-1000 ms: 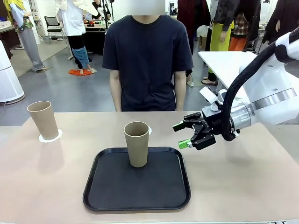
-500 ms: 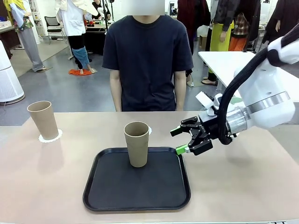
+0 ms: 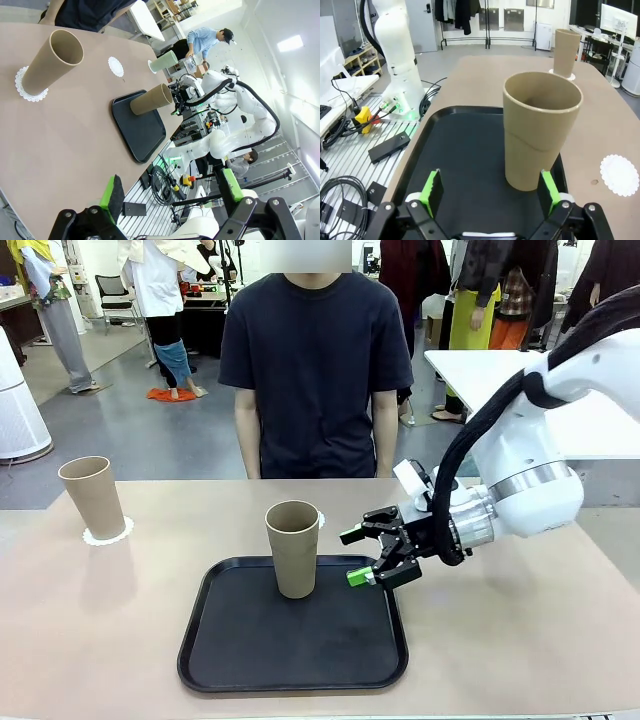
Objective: Place coasters on the table and set cups on them.
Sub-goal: Take one Reusable plastic cup from the Flat Tray and place it on a coaster set by the human.
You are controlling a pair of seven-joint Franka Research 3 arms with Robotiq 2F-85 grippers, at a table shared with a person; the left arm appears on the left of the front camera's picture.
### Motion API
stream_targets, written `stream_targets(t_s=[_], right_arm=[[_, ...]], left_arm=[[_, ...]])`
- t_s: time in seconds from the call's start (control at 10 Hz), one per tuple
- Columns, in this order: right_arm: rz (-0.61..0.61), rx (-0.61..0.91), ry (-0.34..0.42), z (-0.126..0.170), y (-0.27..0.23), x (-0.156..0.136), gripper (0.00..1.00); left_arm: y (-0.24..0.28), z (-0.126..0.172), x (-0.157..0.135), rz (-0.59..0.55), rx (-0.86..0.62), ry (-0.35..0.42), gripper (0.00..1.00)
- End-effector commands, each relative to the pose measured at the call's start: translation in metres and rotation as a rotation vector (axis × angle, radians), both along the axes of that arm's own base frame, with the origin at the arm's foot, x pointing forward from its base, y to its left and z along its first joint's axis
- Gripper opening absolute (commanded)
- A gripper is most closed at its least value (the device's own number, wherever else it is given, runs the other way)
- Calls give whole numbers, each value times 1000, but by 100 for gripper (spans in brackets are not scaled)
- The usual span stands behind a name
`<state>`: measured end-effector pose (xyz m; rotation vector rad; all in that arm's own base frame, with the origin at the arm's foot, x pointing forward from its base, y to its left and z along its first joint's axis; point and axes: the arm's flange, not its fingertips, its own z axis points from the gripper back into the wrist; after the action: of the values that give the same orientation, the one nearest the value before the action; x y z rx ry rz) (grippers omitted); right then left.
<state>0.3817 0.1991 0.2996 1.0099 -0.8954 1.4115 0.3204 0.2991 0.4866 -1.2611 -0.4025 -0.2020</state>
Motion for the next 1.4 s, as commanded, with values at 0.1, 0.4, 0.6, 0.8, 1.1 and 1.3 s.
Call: stream_targets(t_s=[0.1, 0.4, 0.6, 0.8, 1.1, 1.3], right_arm=[[-65, -23, 76, -18, 22, 19, 100], [-98, -13, 106, -19, 29, 22, 100], [-44, -20, 89, -21, 17, 18, 100], [-44, -20, 89, -21, 17, 18, 100], [-54, -18, 99, -20, 20, 21, 100], [-96, 9, 109, -29, 28, 28, 100]], left_arm=[[1, 2, -1, 10, 2, 6, 100], [1, 2, -1, 10, 2, 6, 100], [1, 2, -1, 10, 2, 6, 100], [1, 2, -1, 10, 2, 6, 100], [1, 2, -1, 10, 2, 6, 100], [1, 2, -1, 10, 2, 6, 100]])
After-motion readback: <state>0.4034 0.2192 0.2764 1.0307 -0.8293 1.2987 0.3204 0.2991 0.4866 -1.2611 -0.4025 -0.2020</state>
